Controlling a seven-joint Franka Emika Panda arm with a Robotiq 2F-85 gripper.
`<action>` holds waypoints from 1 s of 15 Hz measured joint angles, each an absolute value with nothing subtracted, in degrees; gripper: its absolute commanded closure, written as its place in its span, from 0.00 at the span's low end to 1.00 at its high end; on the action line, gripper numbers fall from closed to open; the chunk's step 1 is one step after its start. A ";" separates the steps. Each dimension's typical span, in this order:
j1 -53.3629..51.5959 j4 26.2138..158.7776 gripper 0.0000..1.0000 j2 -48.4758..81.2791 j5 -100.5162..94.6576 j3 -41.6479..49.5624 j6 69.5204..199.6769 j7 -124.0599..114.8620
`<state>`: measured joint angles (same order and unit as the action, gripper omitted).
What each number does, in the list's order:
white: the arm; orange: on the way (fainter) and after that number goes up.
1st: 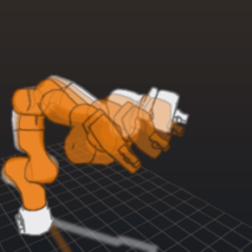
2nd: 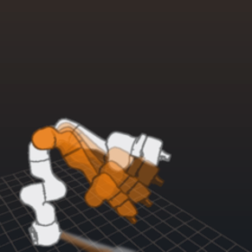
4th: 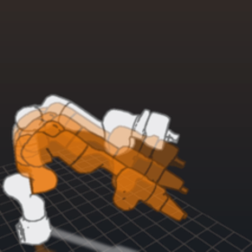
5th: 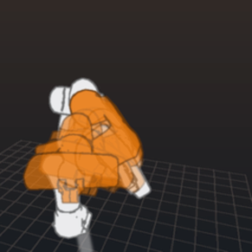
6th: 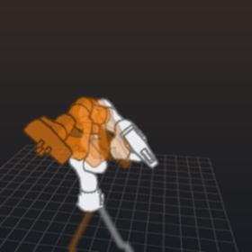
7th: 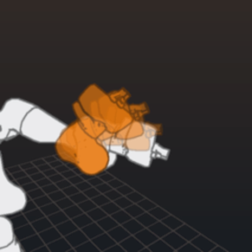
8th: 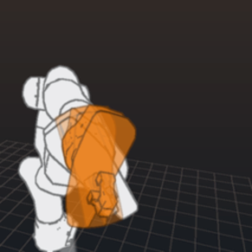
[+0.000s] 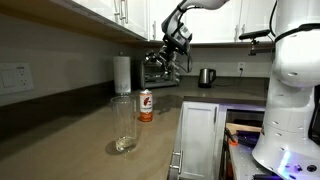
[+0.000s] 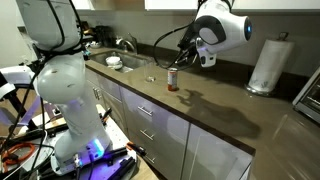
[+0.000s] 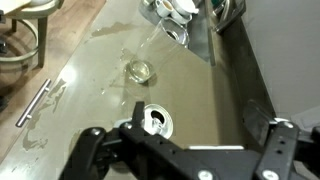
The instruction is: Pour the contents of the can into the glass
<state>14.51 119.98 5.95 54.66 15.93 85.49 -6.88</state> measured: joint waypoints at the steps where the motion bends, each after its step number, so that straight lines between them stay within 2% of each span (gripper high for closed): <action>1: 14.97 119.45 0.00 7.20 55.20 16.11 83.44 -6.85; 15: 15.24 108.51 0.00 24.78 59.24 14.53 74.72 -15.98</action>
<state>15.24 108.51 24.78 59.24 14.53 74.72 -15.98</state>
